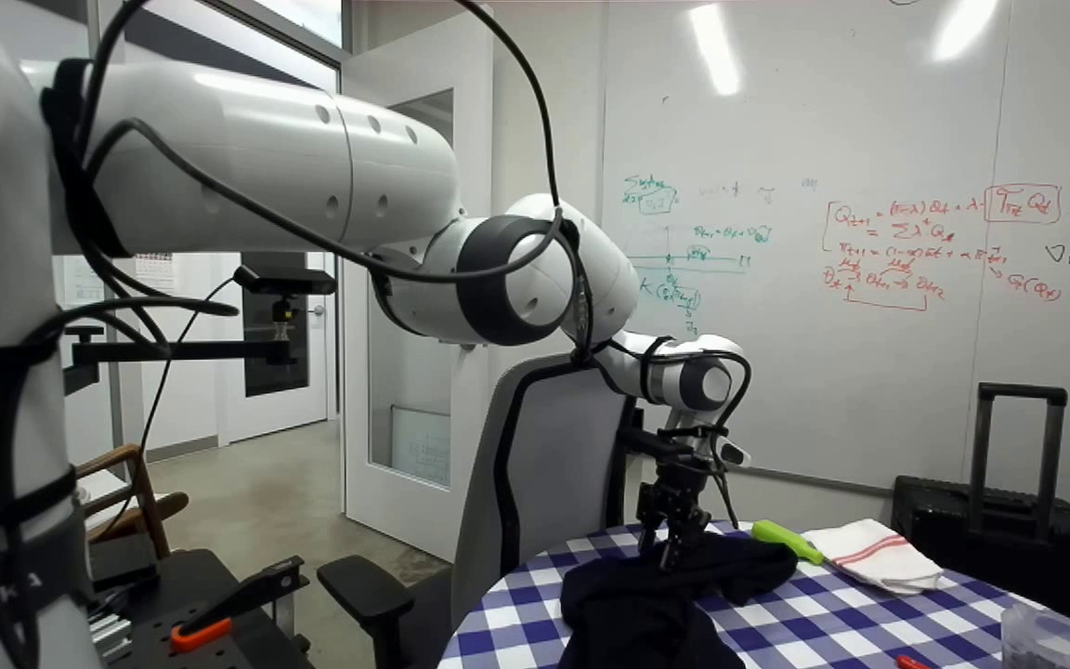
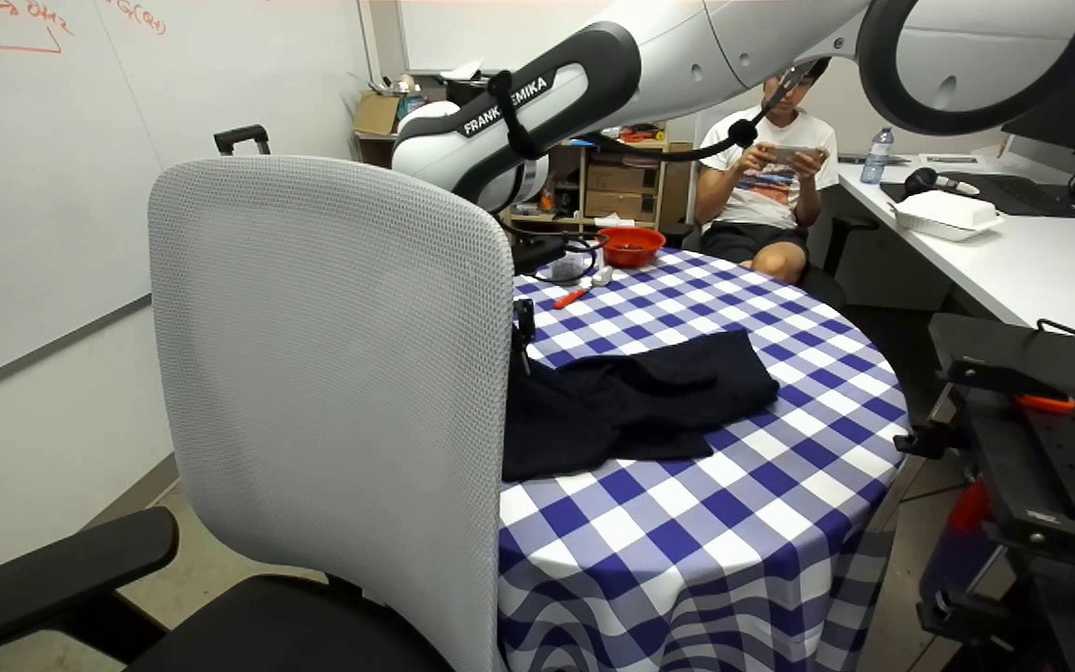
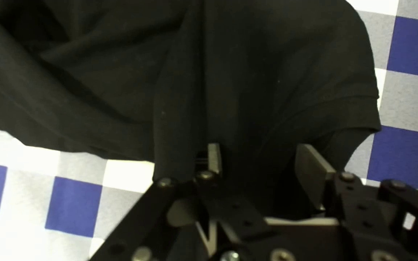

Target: Put the cloth on the back rest of the chair

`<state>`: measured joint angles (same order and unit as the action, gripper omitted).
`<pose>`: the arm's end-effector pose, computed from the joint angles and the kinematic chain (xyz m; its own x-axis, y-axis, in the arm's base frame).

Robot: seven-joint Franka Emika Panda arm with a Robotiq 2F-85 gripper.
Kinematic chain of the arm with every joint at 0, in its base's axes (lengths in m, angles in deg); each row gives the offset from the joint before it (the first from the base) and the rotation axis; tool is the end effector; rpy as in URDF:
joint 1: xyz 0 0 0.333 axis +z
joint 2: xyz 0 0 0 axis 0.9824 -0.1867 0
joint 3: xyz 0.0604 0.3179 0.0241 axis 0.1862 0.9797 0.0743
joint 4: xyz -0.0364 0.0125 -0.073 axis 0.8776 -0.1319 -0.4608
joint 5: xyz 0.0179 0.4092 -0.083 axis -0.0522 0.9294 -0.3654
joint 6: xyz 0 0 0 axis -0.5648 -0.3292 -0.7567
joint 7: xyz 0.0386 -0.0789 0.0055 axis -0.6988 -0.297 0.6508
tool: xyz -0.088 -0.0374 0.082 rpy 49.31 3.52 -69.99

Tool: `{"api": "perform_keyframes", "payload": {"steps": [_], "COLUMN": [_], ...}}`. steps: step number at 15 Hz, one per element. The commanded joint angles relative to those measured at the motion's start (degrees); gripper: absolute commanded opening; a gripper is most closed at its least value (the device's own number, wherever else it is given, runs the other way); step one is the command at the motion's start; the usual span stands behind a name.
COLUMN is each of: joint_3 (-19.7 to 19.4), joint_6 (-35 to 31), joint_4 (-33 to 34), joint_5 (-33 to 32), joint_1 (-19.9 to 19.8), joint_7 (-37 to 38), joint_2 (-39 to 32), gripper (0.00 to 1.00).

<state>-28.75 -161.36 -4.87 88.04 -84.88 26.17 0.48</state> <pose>0.7655 -0.0765 0.0015 0.8577 -0.3952 -0.3288 -0.3992 -0.9150 0.0584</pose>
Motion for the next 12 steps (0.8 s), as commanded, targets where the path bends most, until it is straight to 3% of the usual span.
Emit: {"api": "perform_keyframes", "payload": {"steps": [1,5,12], "joint_3": [0.5,0.5,0.1], "joint_6": [-0.5,-0.8,-1.3], "joint_4": [-1.1,-2.2,5.3], "joint_5": [0.8,0.7,1.1], "joint_1": [0.2,0.6,-1.4], "joint_7": [0.4,0.2,0.8], "joint_2": [0.0,-0.1,0.1], "gripper": [0.25,0.02,0.02]}}
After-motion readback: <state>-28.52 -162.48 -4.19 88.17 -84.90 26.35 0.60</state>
